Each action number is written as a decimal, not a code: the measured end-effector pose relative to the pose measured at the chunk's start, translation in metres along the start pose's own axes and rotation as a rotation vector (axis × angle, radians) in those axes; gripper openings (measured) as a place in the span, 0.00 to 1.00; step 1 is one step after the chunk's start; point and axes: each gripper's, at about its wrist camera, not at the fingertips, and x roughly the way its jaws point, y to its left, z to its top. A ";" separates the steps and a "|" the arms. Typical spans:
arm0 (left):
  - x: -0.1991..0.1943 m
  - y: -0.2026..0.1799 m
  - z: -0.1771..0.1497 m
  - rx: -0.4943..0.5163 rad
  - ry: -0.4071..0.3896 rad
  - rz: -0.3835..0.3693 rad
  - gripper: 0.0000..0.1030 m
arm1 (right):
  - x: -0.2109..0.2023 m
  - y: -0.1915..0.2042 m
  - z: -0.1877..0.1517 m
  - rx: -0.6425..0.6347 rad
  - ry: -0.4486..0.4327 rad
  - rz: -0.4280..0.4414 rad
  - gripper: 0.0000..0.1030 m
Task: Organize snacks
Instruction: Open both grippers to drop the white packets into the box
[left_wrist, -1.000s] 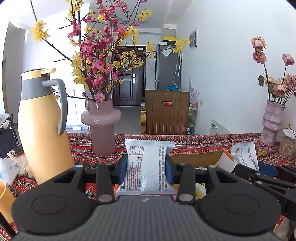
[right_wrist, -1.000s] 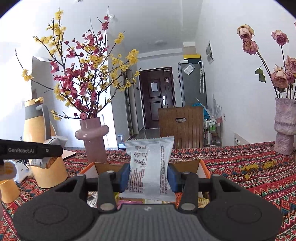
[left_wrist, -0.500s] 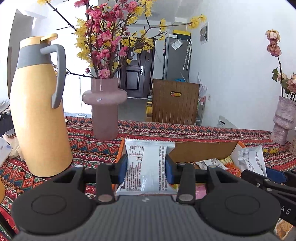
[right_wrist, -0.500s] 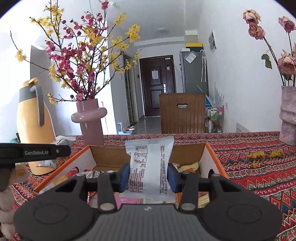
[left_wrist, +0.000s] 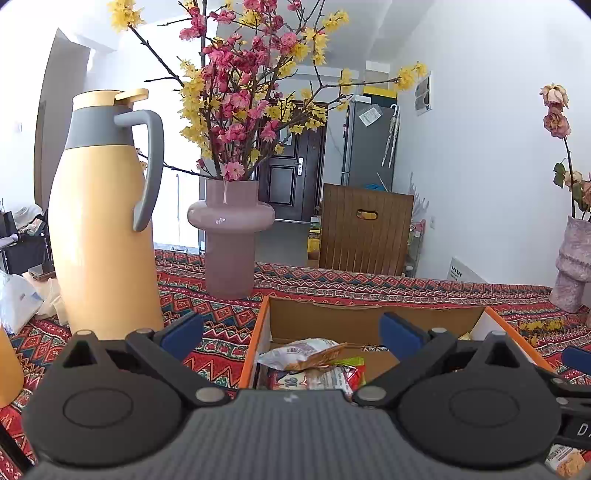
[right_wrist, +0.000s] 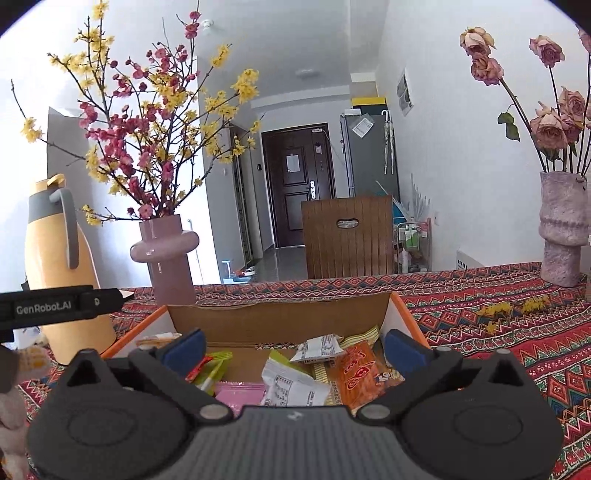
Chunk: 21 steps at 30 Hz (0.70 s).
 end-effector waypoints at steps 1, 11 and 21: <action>0.000 0.000 0.000 0.001 0.003 0.001 1.00 | -0.001 0.000 0.000 0.002 -0.003 0.000 1.00; -0.007 -0.005 0.006 0.008 0.000 0.008 1.00 | -0.014 -0.003 0.011 0.018 -0.048 0.024 1.00; -0.042 -0.003 0.010 0.012 -0.012 -0.004 1.00 | -0.055 -0.009 0.019 0.011 -0.088 0.021 1.00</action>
